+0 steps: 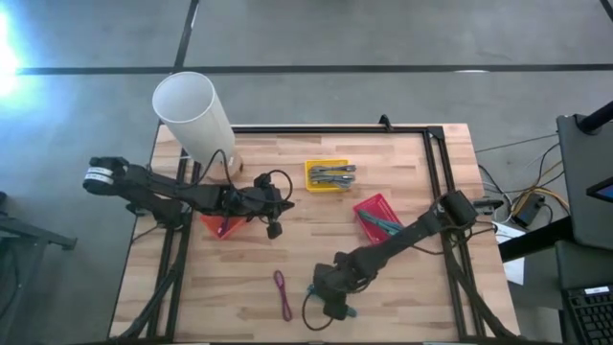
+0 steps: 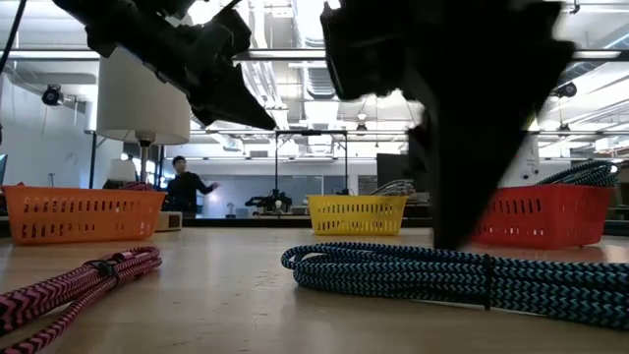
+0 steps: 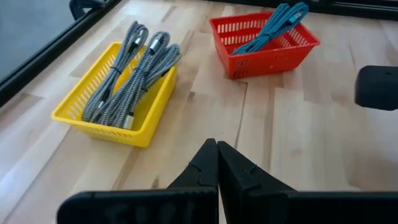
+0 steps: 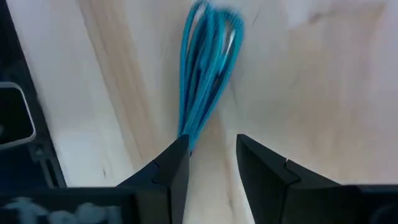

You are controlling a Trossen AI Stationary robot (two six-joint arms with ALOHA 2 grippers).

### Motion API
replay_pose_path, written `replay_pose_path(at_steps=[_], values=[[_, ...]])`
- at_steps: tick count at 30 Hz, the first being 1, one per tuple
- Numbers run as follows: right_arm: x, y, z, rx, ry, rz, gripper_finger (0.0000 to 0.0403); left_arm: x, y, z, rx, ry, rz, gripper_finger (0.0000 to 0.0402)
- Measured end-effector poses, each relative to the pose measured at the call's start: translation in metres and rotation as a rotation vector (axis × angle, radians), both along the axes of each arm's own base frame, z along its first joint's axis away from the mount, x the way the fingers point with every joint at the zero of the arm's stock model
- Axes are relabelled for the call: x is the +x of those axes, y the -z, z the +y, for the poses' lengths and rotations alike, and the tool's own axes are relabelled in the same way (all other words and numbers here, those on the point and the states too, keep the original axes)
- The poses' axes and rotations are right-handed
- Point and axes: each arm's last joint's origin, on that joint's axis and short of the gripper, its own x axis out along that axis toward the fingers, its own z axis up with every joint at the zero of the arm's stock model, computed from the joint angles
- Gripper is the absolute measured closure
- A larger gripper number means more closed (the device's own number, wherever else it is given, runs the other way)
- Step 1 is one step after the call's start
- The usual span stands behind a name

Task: Pick & Place USB Port
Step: Put the blue patterned charger cable into the red bin

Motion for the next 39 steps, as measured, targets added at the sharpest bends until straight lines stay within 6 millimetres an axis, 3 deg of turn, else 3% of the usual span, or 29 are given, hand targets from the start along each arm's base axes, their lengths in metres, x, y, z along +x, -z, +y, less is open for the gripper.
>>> replay_pose_path(at_steps=[8,18,27,32,39], values=[[-0.009,0.005,0.018,0.021,0.068,0.037,0.0275,-0.002,0.003,-0.009,0.006,0.039,0.018,0.0401],[-0.016,-0.009,0.025,0.056,0.146,0.033,0.0275,-0.009,0.017,-0.017,-0.008,0.064,0.059,0.0401],[-0.027,0.010,0.047,0.061,0.217,0.100,0.0275,-0.009,0.008,-0.042,0.032,0.193,-0.033,0.0401],[-0.030,0.021,0.052,-0.068,0.174,0.041,0.0277,-0.009,0.006,-0.049,0.036,0.221,-0.058,0.0401],[-0.032,0.017,0.050,-0.064,0.215,0.051,0.0328,-0.009,0.006,-0.050,0.035,0.225,-0.059,0.0401]])
